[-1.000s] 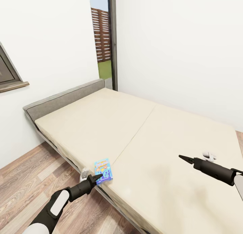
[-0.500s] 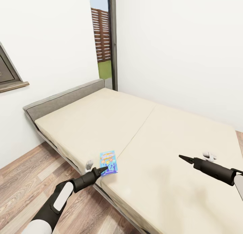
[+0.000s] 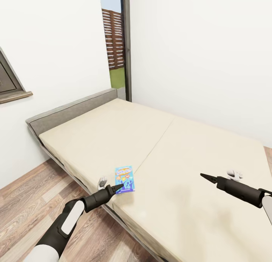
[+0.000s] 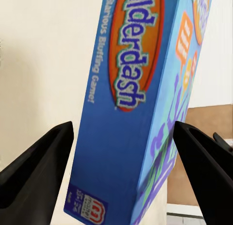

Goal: Put all the toys in the child's room - the three board games (two on the bed and one on the table), the two jigsaw puzzles on the table, and the tennis ball on the table - inside the toy box on the table in the child's room.

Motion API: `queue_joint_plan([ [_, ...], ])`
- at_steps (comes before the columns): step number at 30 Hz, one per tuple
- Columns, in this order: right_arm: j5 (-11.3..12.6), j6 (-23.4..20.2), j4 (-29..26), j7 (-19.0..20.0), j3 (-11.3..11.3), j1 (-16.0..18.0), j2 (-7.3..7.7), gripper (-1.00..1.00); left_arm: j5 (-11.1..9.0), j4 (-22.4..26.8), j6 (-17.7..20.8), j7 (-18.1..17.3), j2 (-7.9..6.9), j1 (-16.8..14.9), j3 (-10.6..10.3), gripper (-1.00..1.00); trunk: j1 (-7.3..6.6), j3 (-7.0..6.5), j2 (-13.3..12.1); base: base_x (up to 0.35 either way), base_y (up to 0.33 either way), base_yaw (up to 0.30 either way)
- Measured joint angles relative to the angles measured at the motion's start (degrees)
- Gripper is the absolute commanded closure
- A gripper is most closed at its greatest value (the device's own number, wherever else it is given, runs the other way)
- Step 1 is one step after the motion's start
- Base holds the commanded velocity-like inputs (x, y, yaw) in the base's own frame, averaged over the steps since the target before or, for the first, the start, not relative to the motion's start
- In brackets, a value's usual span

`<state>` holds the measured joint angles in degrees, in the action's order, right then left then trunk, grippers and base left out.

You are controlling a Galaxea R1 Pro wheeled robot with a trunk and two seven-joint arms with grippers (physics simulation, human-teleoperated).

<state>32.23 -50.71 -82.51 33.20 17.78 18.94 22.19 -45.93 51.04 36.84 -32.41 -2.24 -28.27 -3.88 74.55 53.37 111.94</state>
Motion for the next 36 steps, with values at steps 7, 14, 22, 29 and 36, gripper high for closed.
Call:
queue_joint_plan([
  [7, -0.03, 0.06, 0.00, 0.00, 0.03, 0.00, 0.04, -1.00, -0.06, 1.24, 0.04, -0.08, -0.06, 0.00, -0.25, 1.00, 0.00, 0.00, 0.00, 0.000, 0.000, 0.000],
  [14, -0.06, 0.08, 0.00, 0.00, 0.01, 0.00, 0.05, -1.00, -0.03, 1.71, -0.04, -0.22, -0.09, 0.00, -0.32, 1.00, 0.00, 0.00, 0.00, 0.000, 0.000, 0.000],
  [22, -0.05, 0.08, 0.00, 0.09, 0.01, 0.00, 0.05, -1.00, 0.00, 1.82, -0.06, -0.34, -0.06, 0.00, -0.40, 1.00, 0.00, 0.00, 0.00, 0.000, 0.000, 0.000],
  [29, 0.05, -0.04, 0.00, 1.77, 0.00, 0.01, 0.05, -1.00, -0.12, 1.82, -0.03, -0.35, -0.02, 0.00, -0.42, 1.00, -1.09, -0.89, -1.99, 0.000, 0.000, 0.000],
  [36, 0.00, -0.11, -0.01, 3.98, -0.05, 0.00, 0.05, -1.00, -0.11, 1.84, -0.01, -0.35, -0.02, 0.00, -0.43, 1.00, -2.63, -2.19, -4.80, 0.000, 0.000, 0.000],
])
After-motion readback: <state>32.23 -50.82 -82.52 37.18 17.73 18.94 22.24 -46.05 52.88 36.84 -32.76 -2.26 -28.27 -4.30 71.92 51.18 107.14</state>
